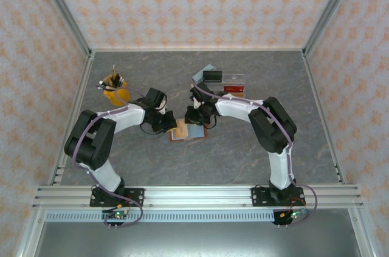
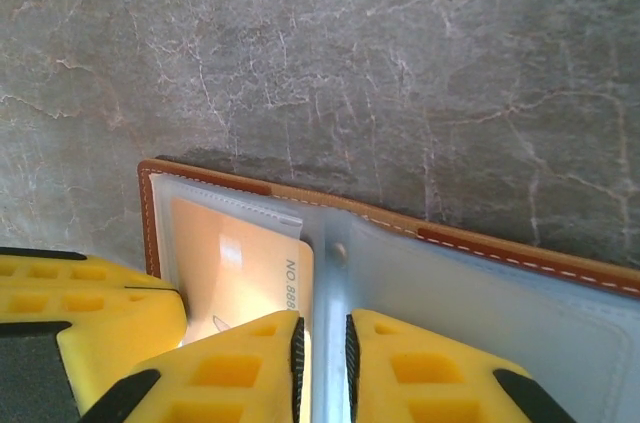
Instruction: Take the credit cards out of the card holder
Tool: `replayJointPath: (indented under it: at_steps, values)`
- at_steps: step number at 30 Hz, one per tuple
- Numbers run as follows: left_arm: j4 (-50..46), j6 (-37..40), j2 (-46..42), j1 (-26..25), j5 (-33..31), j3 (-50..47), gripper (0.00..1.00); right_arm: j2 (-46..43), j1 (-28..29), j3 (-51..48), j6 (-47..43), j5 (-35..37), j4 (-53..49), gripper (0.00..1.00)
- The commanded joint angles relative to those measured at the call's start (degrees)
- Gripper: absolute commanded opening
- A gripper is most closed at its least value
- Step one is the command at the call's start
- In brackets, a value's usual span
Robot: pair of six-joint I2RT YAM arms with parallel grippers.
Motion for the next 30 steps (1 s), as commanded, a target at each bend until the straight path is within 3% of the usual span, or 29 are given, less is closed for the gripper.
replayJointPath:
  at_steps: [1,30]
  values:
    - [-1.57,0.34,1.37,-0.38,-3.37,0.76,0.10,1.46,-0.53,-0.89,0.89,-1.37,2.23,0.20]
    - [-0.65,0.45,3.03,-0.46,-3.98,-1.86,0.10,2.45,-1.10,-5.01,2.78,-10.94,11.65,0.15]
